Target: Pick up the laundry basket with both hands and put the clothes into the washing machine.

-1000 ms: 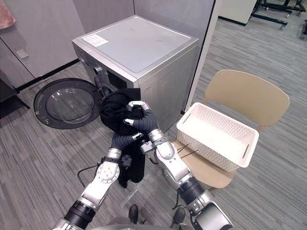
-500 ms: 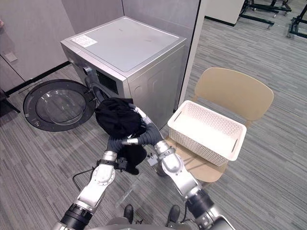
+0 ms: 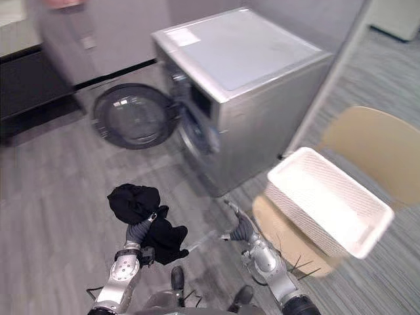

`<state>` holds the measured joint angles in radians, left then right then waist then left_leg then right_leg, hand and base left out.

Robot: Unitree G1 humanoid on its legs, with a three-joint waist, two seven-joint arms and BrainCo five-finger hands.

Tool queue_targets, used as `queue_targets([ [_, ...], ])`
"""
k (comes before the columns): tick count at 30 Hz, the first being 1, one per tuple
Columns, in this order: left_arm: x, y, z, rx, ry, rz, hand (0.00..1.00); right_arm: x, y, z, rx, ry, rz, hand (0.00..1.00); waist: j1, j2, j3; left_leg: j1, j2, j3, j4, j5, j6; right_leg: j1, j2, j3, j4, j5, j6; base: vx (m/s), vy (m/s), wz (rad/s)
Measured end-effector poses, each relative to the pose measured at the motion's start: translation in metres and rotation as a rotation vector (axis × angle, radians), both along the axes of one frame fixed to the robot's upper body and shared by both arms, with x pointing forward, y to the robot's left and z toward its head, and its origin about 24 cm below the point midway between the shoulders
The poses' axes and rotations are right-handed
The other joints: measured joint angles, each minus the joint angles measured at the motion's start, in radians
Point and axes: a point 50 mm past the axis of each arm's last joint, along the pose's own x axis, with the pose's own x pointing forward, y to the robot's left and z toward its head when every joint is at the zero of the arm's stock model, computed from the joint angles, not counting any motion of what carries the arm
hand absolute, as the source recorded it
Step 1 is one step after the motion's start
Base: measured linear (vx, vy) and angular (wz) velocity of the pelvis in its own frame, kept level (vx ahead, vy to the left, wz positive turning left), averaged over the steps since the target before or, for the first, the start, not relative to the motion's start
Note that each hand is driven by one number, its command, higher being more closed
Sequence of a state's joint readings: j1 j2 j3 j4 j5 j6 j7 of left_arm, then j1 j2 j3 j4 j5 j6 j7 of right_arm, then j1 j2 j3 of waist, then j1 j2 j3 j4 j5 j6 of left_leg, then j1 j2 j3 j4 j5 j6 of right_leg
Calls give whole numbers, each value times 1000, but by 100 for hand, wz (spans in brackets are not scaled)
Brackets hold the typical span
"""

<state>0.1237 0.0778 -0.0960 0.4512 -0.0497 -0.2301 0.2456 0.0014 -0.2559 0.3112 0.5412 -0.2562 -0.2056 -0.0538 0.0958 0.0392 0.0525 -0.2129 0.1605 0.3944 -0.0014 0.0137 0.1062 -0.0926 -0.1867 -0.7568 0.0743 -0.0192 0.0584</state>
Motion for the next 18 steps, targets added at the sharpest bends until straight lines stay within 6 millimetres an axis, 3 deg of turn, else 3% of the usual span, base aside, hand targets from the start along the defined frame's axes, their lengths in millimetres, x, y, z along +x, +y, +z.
queue_targets([
  [2, -15, 8, -13, 3, 72, 27, 100, -8, -5, -16, 5, 84, -78, 0, 1, 9, 4, 8, -3, -64, 5, 110, -102, 36, -9, -51, 33, -5, 16, 172, 122, 85],
  [3, -25, 15, -23, 10, 125, 38, 100, -13, -4, -24, 19, 123, -117, 0, 0, -10, 8, 17, -24, -81, 11, 122, -118, 57, -38, -71, 55, -18, 33, 171, 115, 63],
  [4, -30, 18, -27, 9, 153, 47, 100, -15, -3, -27, 23, 139, -129, 0, -1, -21, 9, 19, -40, -91, 13, 114, -113, 64, -59, -82, 73, -29, 48, 174, 158, 71],
  [6, -47, 21, -40, -16, 243, 60, 100, -21, -6, -36, 31, 183, -184, 0, -3, -65, 30, 19, -113, -127, 87, 13, -89, 65, -217, -79, 272, -98, 102, 188, 184, 75],
  [7, -50, 20, -43, -21, 263, 54, 100, -23, -8, -38, 26, 194, -200, 0, -10, -70, 31, 20, -136, -147, 106, -5, -81, 60, -262, -58, 342, -100, 101, 203, 212, 101],
  [8, -55, 19, -46, -30, 285, 41, 100, -25, -13, -40, 18, 209, -230, 0, -31, -69, 35, 25, -179, -188, 145, -37, -54, 21, -339, 42, 506, -77, -5, 254, 244, 107],
  [9, -55, 20, -45, -23, 286, 39, 100, -26, -15, -41, 14, 219, -246, 0, -34, -62, 45, 47, -195, -222, 171, -65, -41, -46, -352, 211, 633, -7, -103, 358, 291, 101],
  [10, -54, 22, -44, -16, 281, 38, 100, -27, -15, -42, 16, 223, -246, 0, -36, -56, 54, 60, -192, -244, 181, -77, -31, -77, -326, 317, 688, -38, -67, 361, 221, 93],
  [11, -51, 25, -42, -6, 272, 40, 100, -27, -11, -42, 30, 224, -246, 0, -51, -45, 67, 81, -191, -294, 191, -96, -19, -123, -242, 446, 747, -137, -23, 363, 139, 99],
  [12, -51, 30, -41, 10, 267, 39, 100, -27, -9, -42, 45, 224, -252, 0, -66, -47, 70, 111, -194, -321, 185, -106, -16, -160, -178, 500, 758, -195, -18, 283, 76, 95],
  [14, -51, 32, -40, 16, 266, 38, 100, -25, -9, -41, 50, 219, -256, 0, -80, -49, 81, 149, -199, -344, 175, -122, -15, -212, -120, 510, 710, -226, -8, 254, 48, 59],
  [15, -46, 30, -39, 14, 255, 32, 100, -23, -9, -40, 58, 212, -264, 0, -84, -45, 99, 182, -200, -364, 176, -135, -24, -254, -74, 491, 603, -222, -2, 286, 21, 56],
  [17, -36, 28, -35, 14, 228, 23, 100, -24, -9, -40, 66, 217, -273, 0, -86, -43, 110, 205, -203, -391, 173, -150, -41, -295, -33, 458, 399, -173, 8, 334, -34, 57],
  [18, -25, 24, -30, 11, 196, 5, 100, -24, -10, -40, 72, 218, -282, 0, -89, -51, 127, 231, -213, -422, 158, -161, -60, -307, -12, 438, 221, -97, 3, 386, -95, 62],
])
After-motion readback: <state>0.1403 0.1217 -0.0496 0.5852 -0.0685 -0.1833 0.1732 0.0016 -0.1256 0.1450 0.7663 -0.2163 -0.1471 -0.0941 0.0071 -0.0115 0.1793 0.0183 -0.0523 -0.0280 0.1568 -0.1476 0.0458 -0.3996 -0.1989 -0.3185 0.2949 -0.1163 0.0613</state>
